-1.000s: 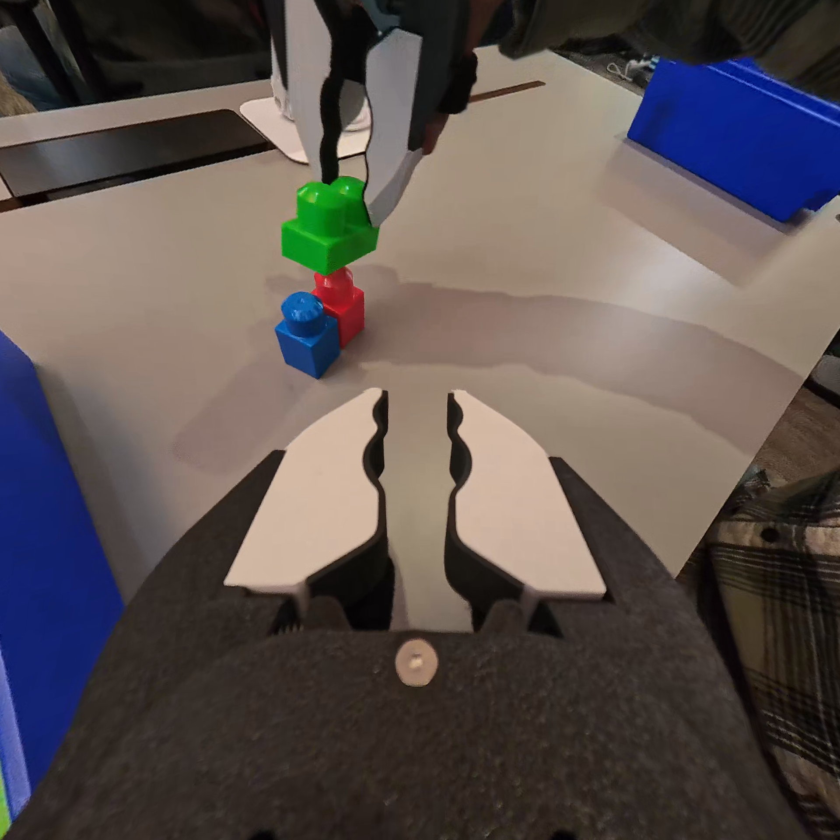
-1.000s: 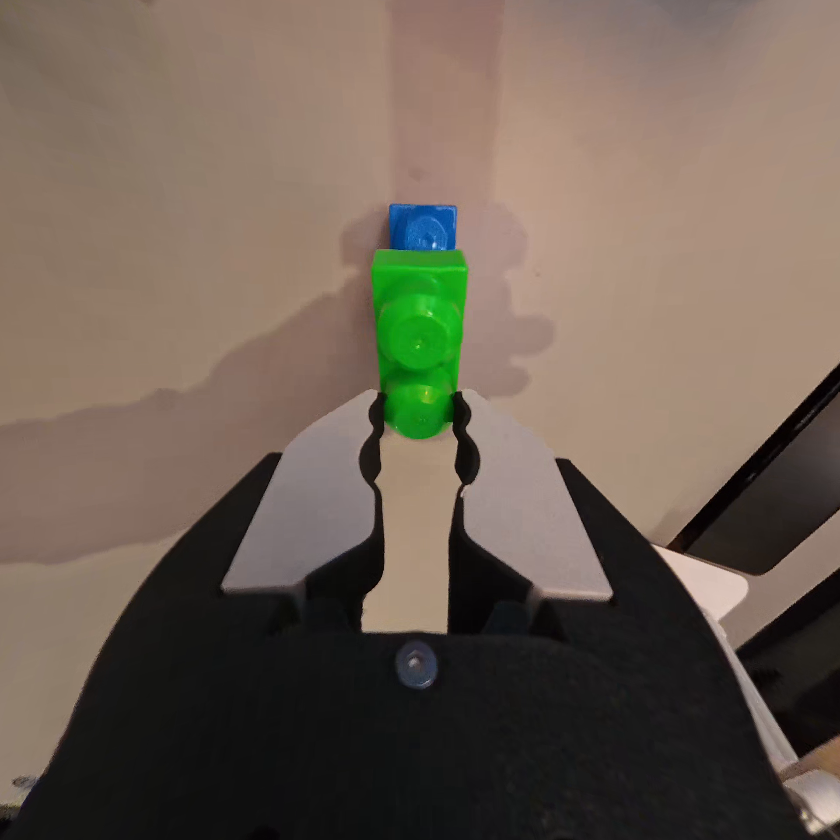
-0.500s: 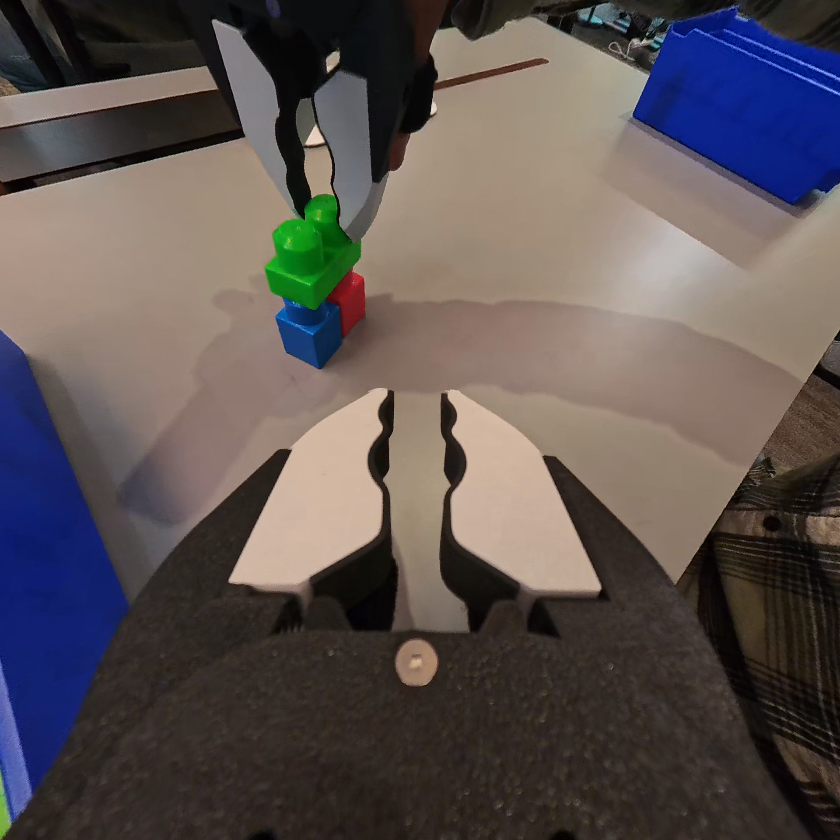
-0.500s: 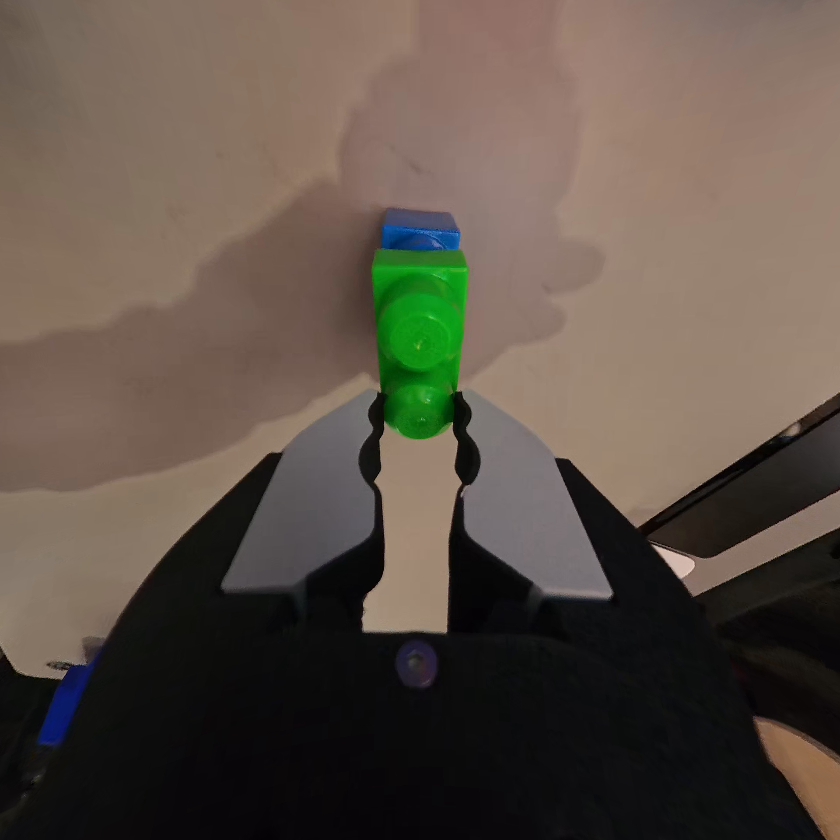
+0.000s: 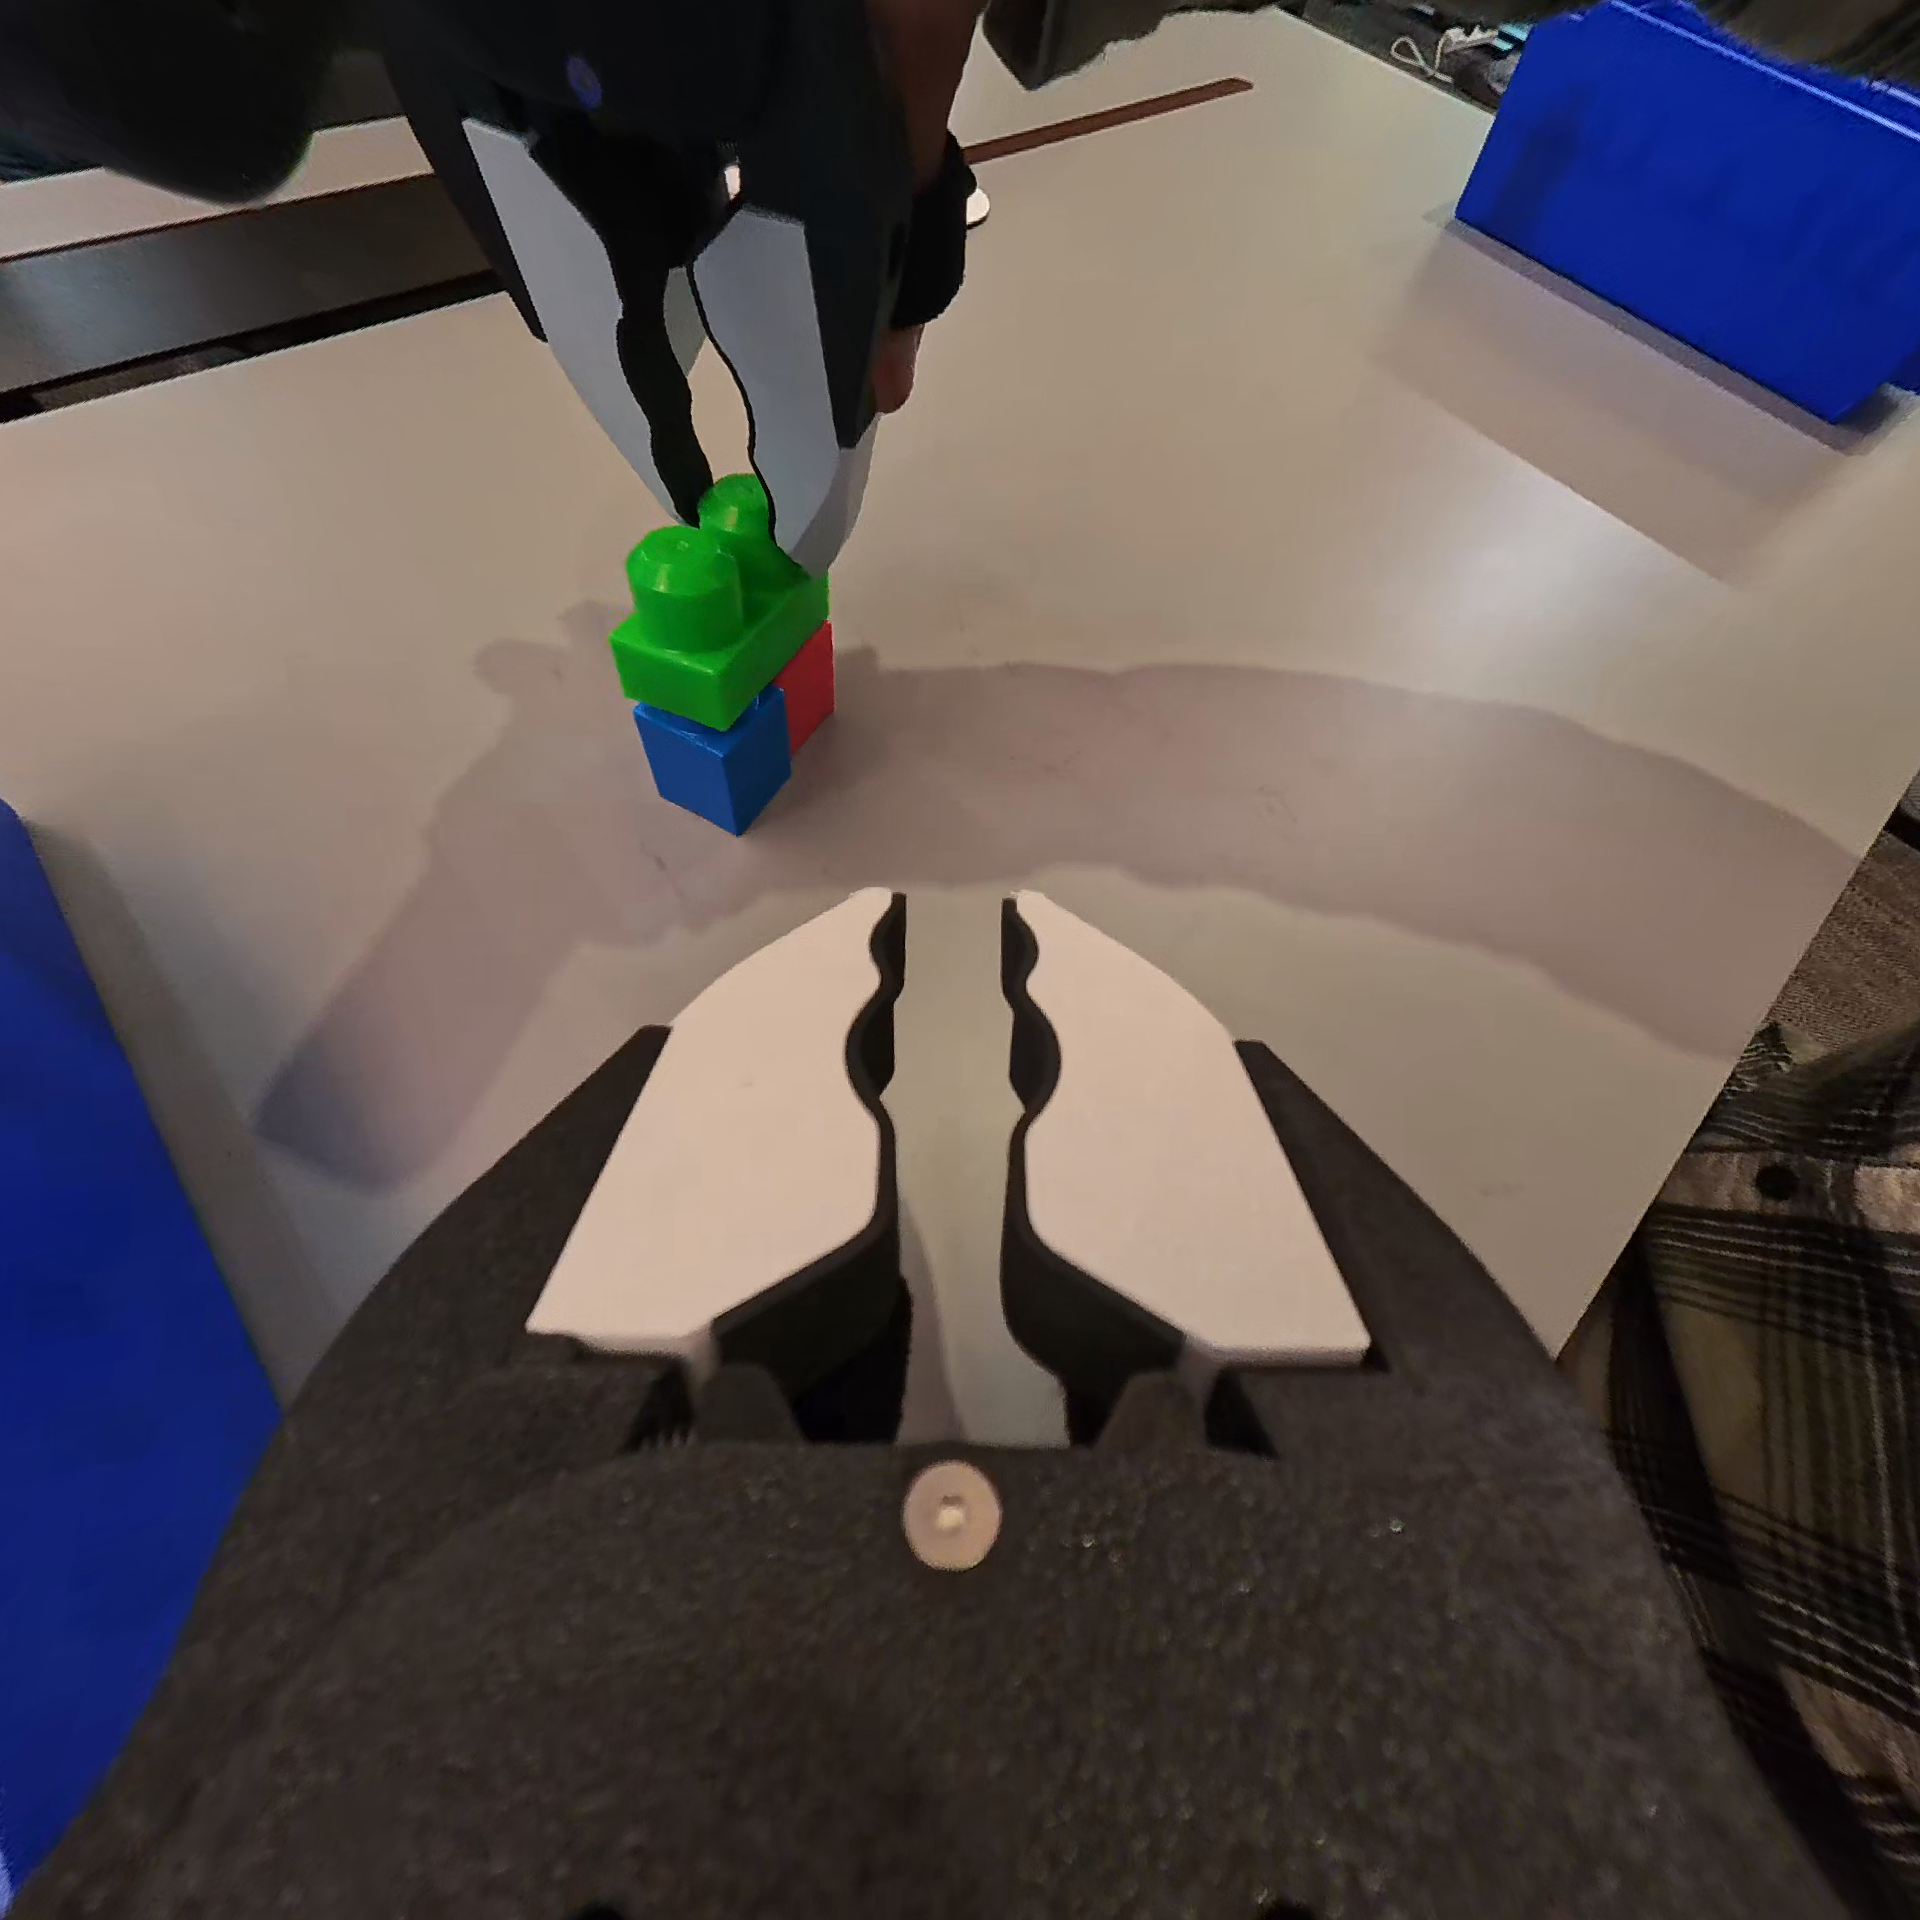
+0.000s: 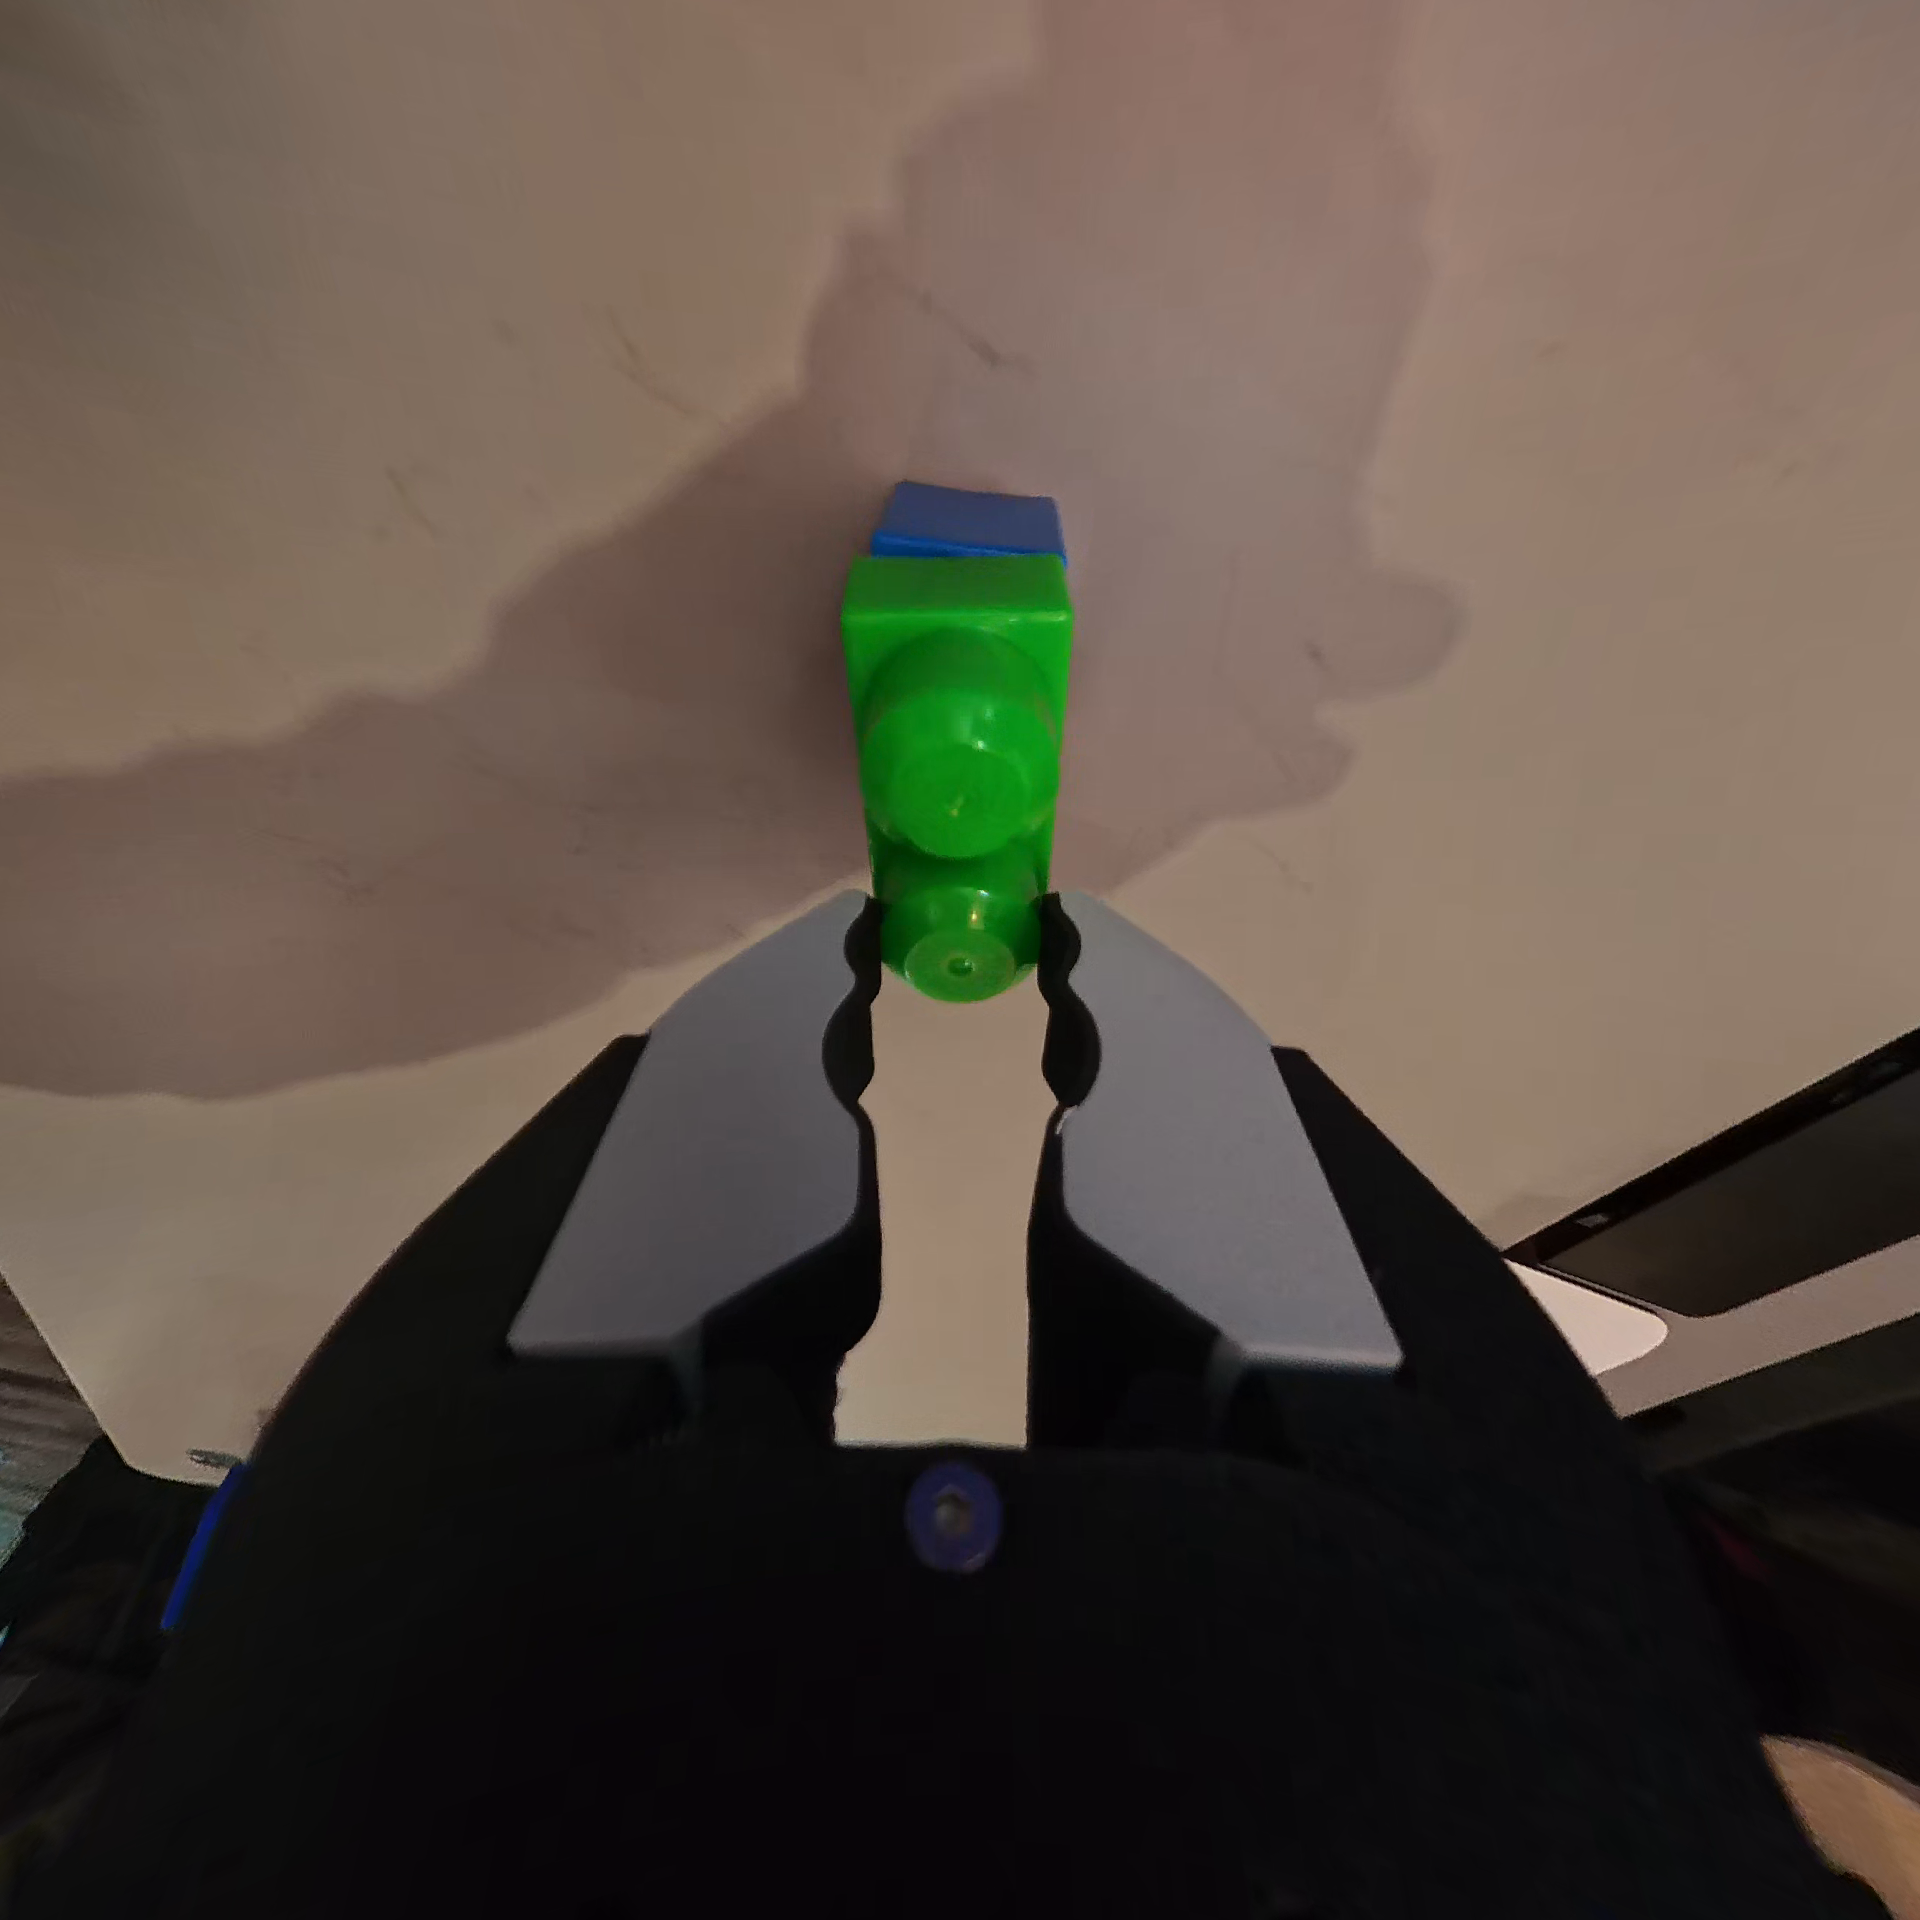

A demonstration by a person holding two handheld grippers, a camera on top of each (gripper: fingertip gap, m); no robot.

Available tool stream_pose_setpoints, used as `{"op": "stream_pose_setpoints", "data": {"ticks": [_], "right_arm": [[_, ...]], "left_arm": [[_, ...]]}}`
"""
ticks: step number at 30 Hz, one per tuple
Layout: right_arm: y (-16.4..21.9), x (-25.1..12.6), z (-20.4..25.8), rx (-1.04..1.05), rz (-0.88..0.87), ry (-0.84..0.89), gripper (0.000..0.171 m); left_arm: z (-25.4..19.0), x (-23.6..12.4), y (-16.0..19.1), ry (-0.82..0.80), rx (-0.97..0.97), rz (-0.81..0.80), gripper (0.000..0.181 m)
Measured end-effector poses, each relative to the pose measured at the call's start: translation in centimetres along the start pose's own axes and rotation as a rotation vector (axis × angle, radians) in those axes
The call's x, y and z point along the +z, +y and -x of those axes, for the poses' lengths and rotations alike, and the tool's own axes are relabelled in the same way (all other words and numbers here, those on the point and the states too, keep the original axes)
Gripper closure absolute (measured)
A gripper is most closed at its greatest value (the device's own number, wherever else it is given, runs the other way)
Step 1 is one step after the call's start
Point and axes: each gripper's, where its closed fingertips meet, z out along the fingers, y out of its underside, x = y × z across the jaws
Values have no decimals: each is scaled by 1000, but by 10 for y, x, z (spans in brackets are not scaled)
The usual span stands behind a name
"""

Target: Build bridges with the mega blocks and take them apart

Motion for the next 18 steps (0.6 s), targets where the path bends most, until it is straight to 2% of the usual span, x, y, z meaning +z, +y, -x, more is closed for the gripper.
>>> {"op": "stream_pose_setpoints", "data": {"ticks": [10,18], "right_arm": [[1,1,1,0,183,-21,143],[0,2,1,17,99,4,142]], "left_arm": [[-2,1,0,-5,19,17,166],[-6,1,1,1,14,22,167]]}}
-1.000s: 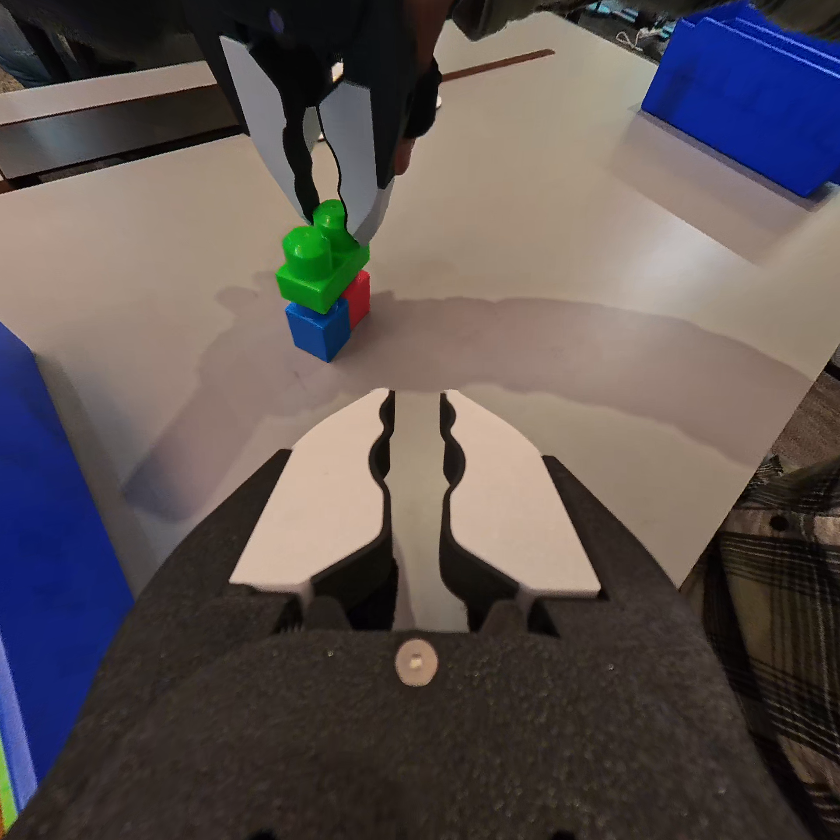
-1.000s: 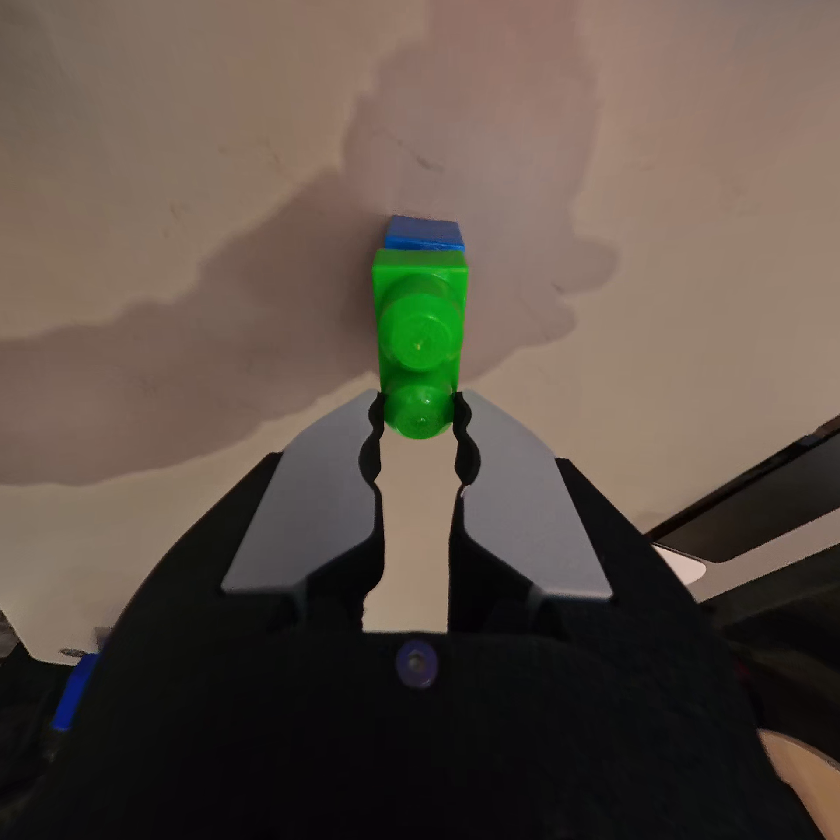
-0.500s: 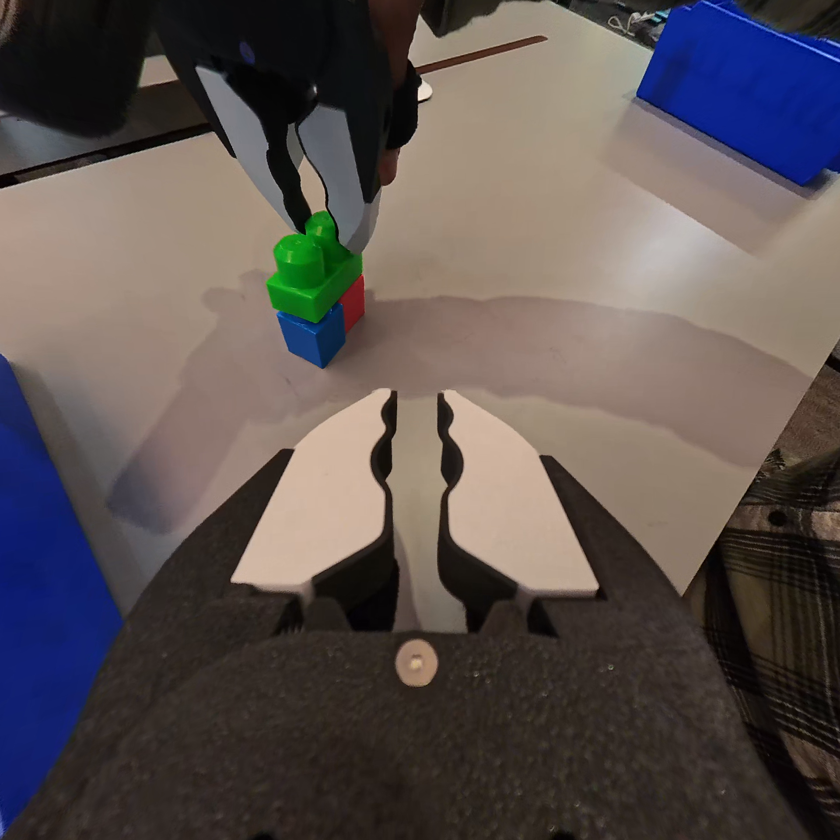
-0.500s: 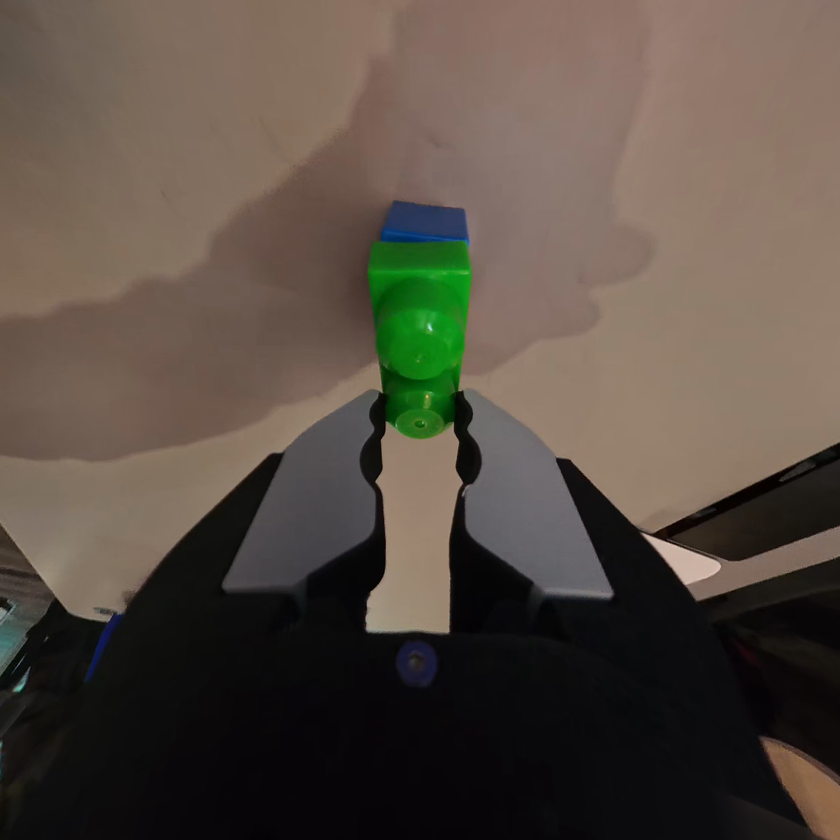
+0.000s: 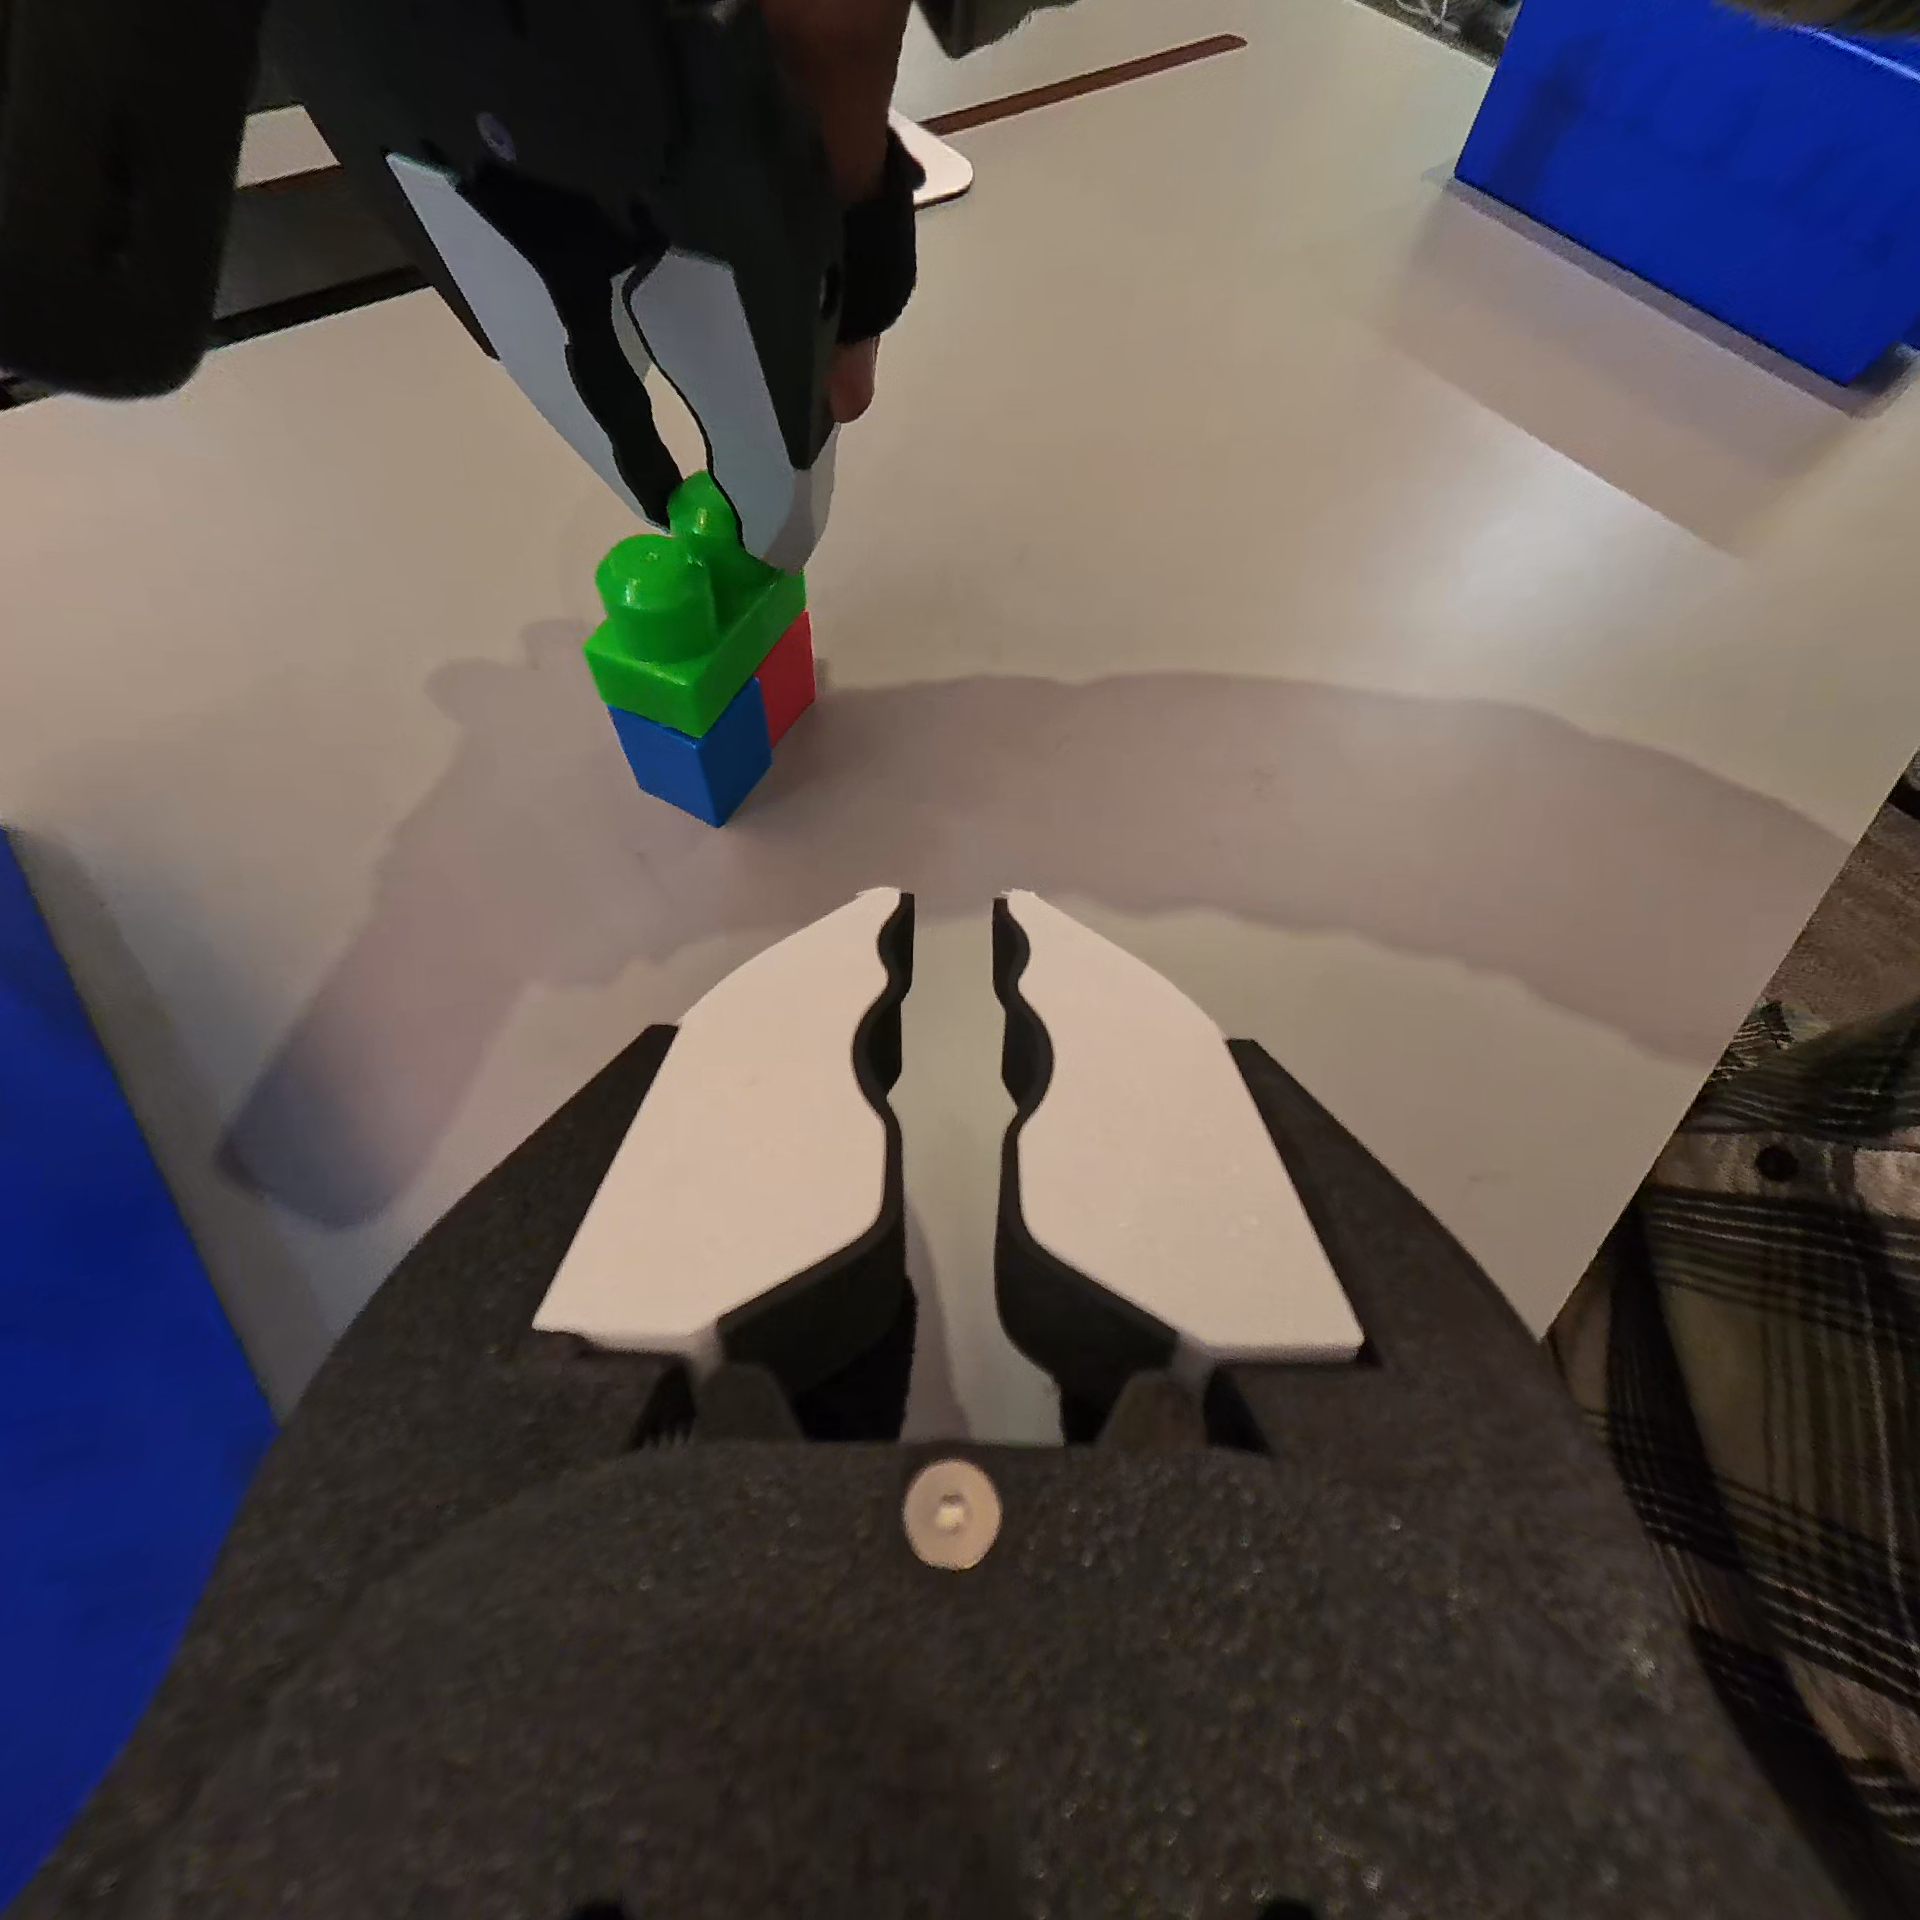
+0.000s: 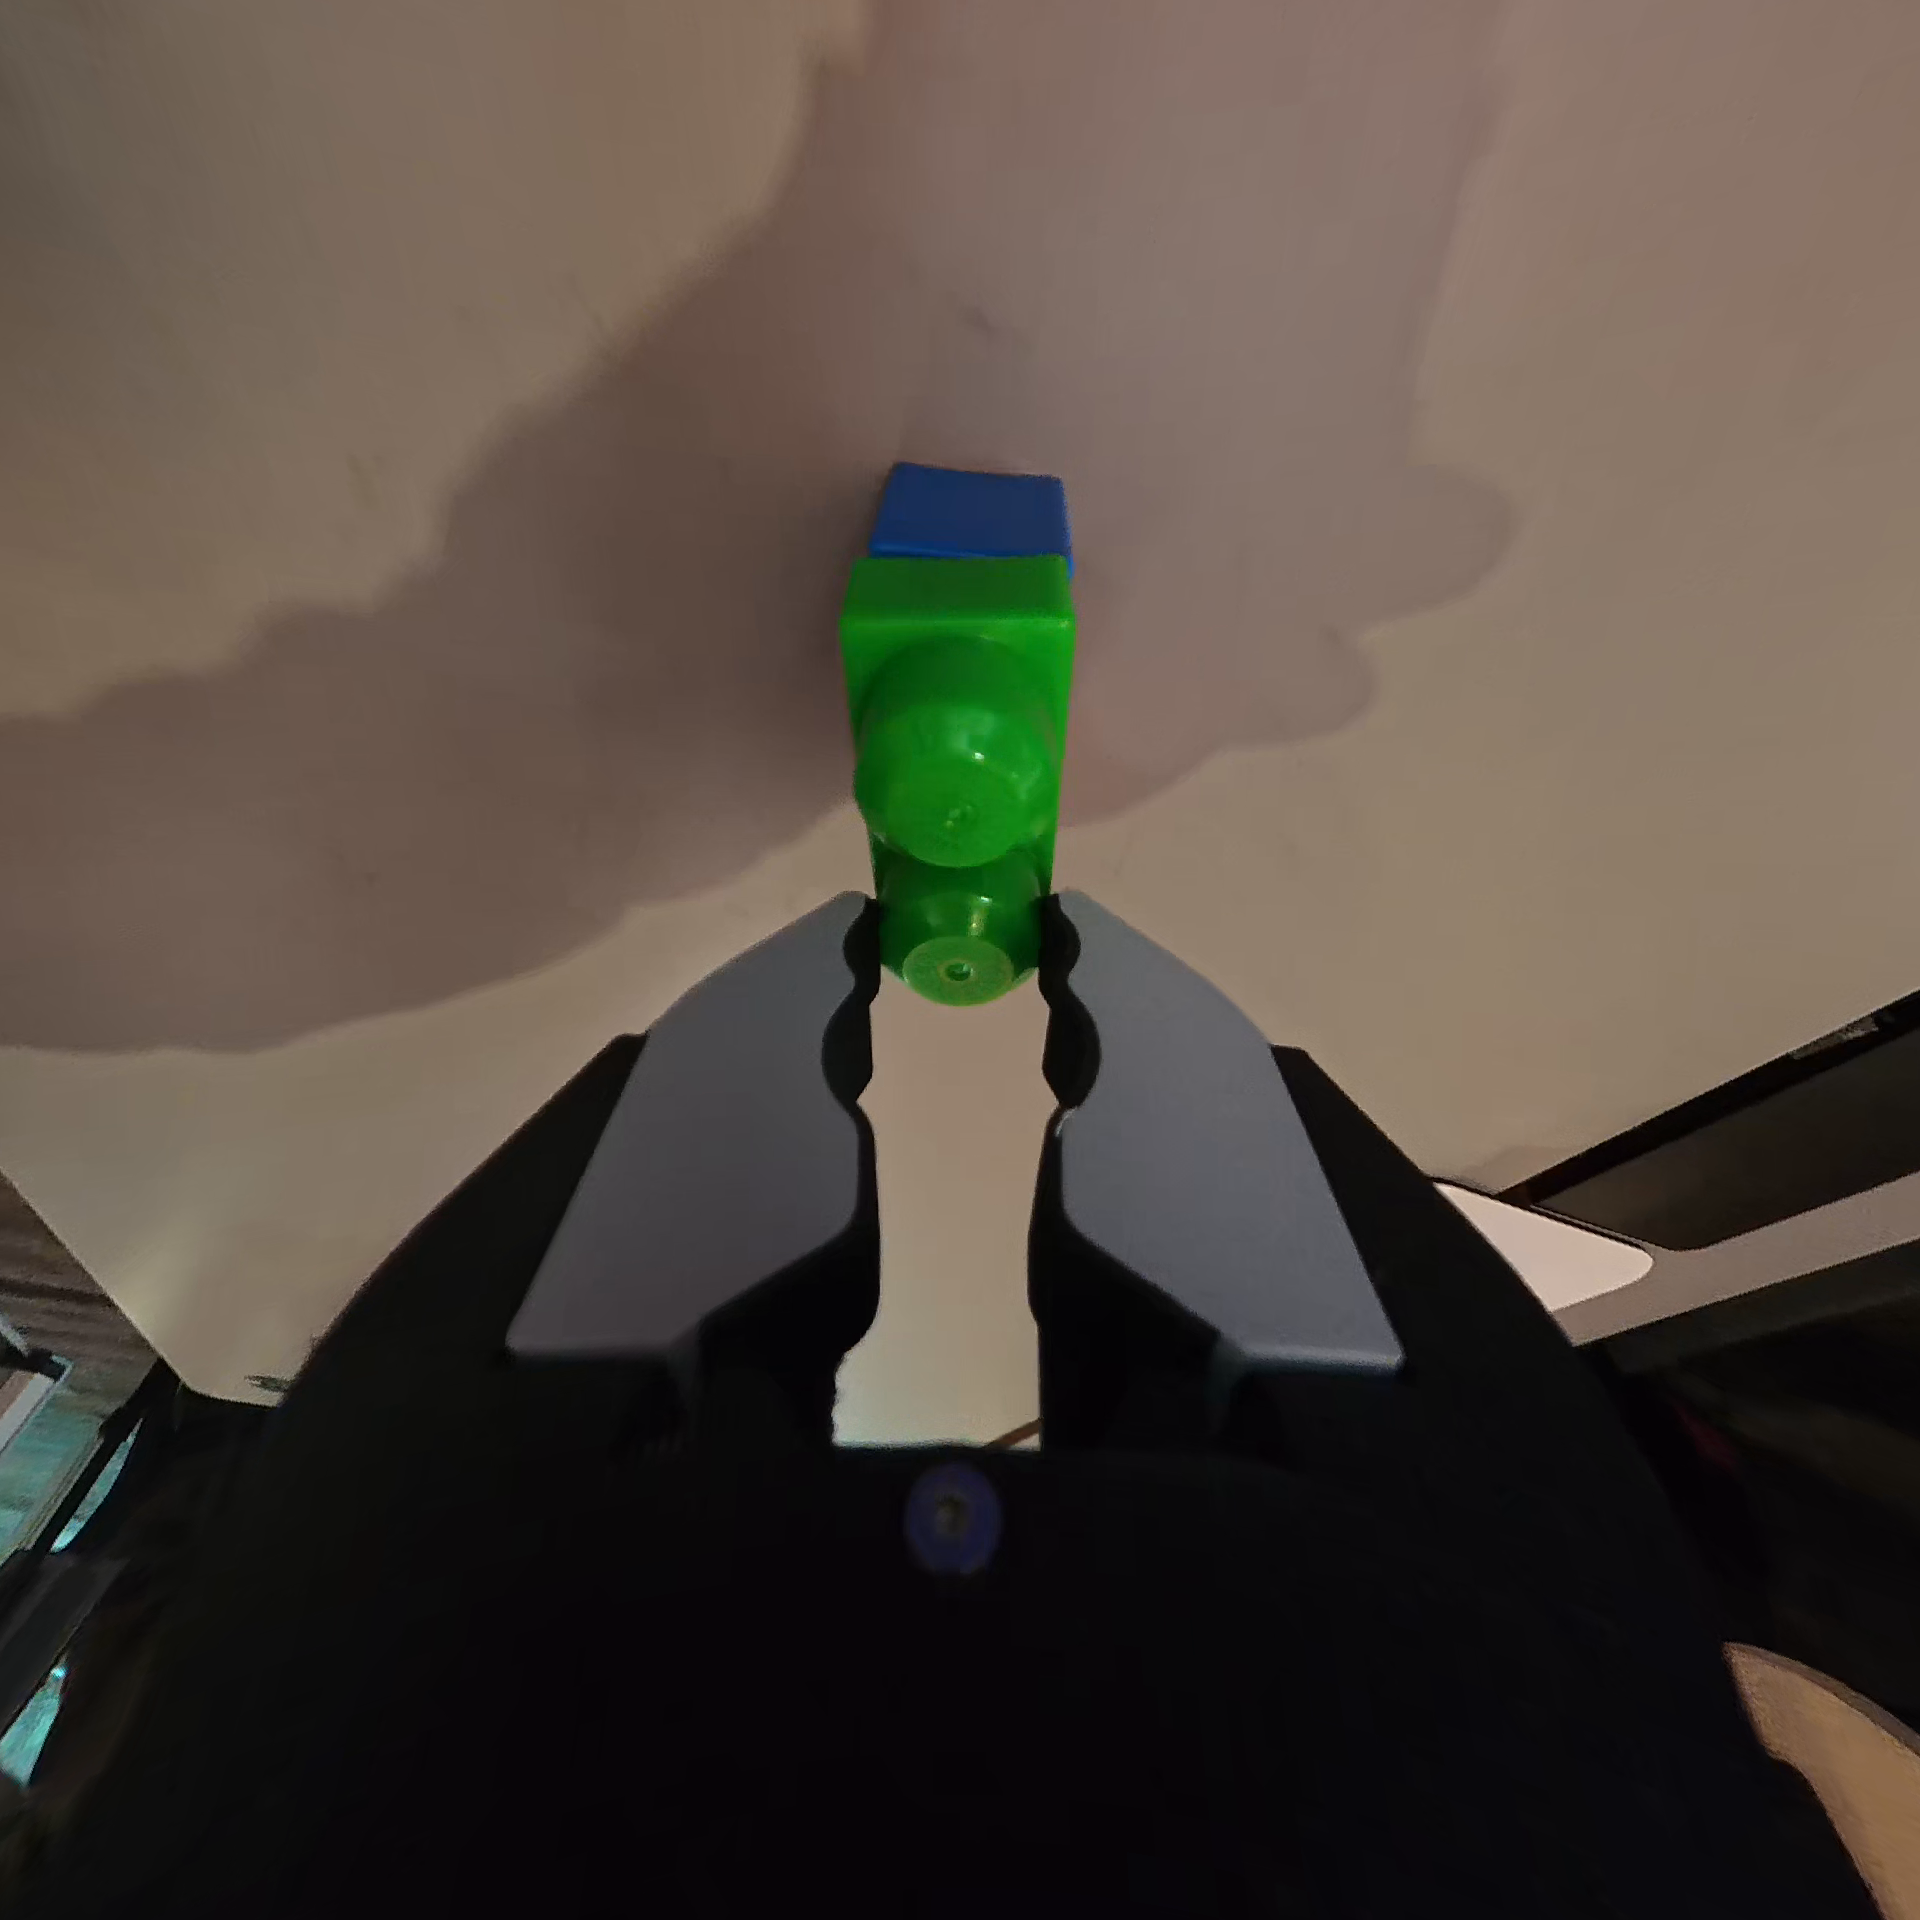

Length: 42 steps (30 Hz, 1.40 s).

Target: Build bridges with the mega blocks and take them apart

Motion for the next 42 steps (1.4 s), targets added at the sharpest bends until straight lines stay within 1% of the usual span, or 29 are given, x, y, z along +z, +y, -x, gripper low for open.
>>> {"op": "stream_pose_setpoints", "data": {"ticks": [4,8,12,20,30,34,42], "right_arm": [[0,-1,0,-18,20,28,142],[-1,0,-1,-16,-10,28,141],[-3,-1,0,-5,-61,12,132],[-5,-6,-4,0,-131,35,112],[-7,-17,-8,-3,-240,74,103],[-10,-20,-8,-8,-300,81,105],[-13,-19,-3,-21,-336,55,114]], "left_arm": [[-2,-2,-1,-4,15,11,167],[-1,-4,-3,-8,16,7,167],[-1,-4,-1,-8,13,10,167],[0,-3,-3,-8,17,14,167],[1,-1,-5,-9,22,22,166],[1,-2,-5,-10,23,23,166],[2,-3,-5,-16,21,22,166]]}}
